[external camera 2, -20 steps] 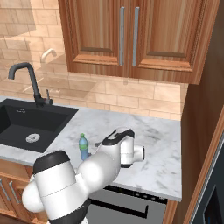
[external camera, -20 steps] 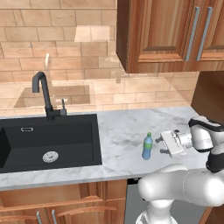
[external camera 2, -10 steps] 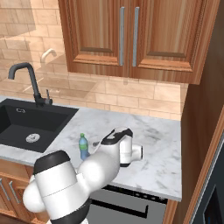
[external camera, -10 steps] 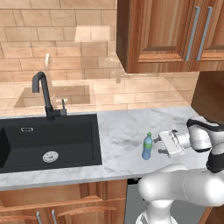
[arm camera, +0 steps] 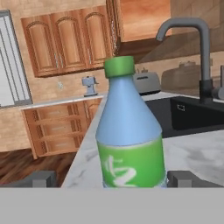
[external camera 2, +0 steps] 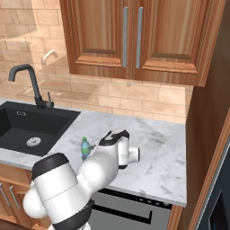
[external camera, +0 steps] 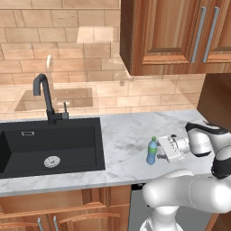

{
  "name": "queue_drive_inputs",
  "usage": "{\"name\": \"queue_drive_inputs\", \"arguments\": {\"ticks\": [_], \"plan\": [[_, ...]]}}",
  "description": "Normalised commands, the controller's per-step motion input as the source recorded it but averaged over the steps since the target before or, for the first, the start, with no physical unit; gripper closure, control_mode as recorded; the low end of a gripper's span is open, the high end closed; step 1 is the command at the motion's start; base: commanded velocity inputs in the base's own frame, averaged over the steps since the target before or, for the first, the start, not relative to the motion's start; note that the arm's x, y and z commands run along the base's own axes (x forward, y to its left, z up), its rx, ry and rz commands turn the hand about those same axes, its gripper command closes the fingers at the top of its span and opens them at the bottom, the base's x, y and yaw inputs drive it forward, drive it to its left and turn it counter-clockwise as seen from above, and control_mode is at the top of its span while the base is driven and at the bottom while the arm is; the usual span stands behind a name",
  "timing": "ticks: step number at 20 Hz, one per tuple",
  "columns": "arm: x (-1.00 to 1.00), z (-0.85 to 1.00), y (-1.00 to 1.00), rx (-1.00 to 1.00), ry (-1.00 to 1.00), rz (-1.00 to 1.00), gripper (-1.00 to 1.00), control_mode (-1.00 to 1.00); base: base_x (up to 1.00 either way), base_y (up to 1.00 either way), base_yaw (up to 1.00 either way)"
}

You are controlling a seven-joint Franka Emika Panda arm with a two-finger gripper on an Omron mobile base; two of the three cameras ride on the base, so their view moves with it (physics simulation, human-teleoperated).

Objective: Take the bottled waters from the counter and place them in the freezer to freeze. Close the freezer door after placing the bottles.

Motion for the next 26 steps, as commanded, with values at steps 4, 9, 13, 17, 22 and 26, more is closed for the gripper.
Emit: {"name": "queue_drive_inputs", "arguments": {"ticks": [4,9,13,17,22,26], "plan": [[0.04,0.00,0.19,0.00,0.03,0.00,-1.00,-1.00,0.00,0.00,0.00],[0.05,0.00,0.03,0.00,0.01,0.00,-1.00,-1.00,0.00,0.00,0.00],[0.09,0.00,0.03,0.00,0.00,0.00,-1.00,-1.00,0.00,0.00,0.00],[0.08,0.00,0.08,0.00,0.00,-0.01,-1.00,-1.00,0.00,0.00,0.00],[0.02,0.00,0.02,0.00,0.00,0.00,1.00,-1.00,0.00,0.00,0.00],[0.00,0.00,0.00,0.00,0.00,0.00,1.00,-1.00,0.00,0.00,0.00]]}}
